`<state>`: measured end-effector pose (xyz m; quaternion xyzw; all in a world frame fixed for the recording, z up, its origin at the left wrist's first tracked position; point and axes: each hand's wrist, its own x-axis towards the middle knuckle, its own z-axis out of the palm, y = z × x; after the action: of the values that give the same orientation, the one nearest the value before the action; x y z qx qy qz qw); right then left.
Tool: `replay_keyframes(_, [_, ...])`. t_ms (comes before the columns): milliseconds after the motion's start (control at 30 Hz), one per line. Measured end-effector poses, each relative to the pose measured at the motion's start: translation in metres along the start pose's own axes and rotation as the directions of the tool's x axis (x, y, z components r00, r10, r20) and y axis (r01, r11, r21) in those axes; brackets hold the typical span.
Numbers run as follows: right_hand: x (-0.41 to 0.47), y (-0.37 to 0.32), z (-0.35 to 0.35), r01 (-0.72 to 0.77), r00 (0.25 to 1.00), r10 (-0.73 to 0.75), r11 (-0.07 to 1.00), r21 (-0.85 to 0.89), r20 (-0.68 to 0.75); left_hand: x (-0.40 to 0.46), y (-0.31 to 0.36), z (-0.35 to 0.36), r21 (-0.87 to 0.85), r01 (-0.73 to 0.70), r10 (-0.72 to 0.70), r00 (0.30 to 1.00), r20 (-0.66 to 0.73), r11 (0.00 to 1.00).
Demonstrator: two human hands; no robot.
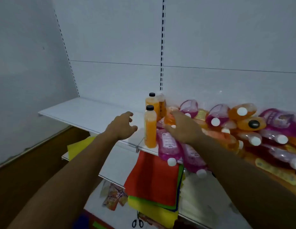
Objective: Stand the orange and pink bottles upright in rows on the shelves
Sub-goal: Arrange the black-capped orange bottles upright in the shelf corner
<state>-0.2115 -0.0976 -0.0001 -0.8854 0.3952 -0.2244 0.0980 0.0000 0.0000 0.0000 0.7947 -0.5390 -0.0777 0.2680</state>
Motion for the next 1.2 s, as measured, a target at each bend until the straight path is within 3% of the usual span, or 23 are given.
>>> replay_keyframes(133, [0.027, -0.008, 0.020, -0.001, 0.997, -0.007, 0.995, 0.103, 0.071, 0.021, -0.018, 0.012, -0.057, 0.022, -0.018, 0.997, 0.077, 0.998])
replay_keyframes(300, [0.052, -0.026, 0.046, -0.075, 0.996, 0.061, 0.971, 0.226, 0.070, 0.062, -0.030, 0.034, -0.110, -0.053, 0.076, 0.974, 0.216, 0.993])
replay_keyframes(533, [0.066, -0.044, 0.076, -0.199, 0.978, 0.210, 0.943, 0.267, -0.013, 0.102, -0.046, 0.057, -0.313, -0.202, 0.327, 0.844, 0.425, 0.928])
replay_keyframes(633, [0.069, -0.044, 0.082, -0.214, 0.964, 0.255, 0.913, 0.348, -0.076, 0.108, -0.056, 0.067, -0.383, -0.206, 0.379, 0.804, 0.458, 0.900])
replay_keyframes(767, [0.078, -0.042, 0.081, -0.245, 0.951, 0.304, 0.844, 0.477, -0.048, 0.117, -0.070, 0.065, -0.459, -0.164, 0.401, 0.777, 0.485, 0.873])
replay_keyframes(967, [0.117, -0.052, 0.083, -0.243, 0.965, 0.251, 0.727, 0.643, 0.081, 0.120, -0.098, 0.043, -0.549, -0.056, 0.304, 0.877, 0.371, 0.834])
replay_keyframes(1200, [0.190, -0.111, 0.124, -0.133, 0.987, 0.030, 0.685, 0.716, 0.155, 0.132, -0.166, 0.011, -0.550, -0.033, 0.117, 0.986, 0.118, 0.835])
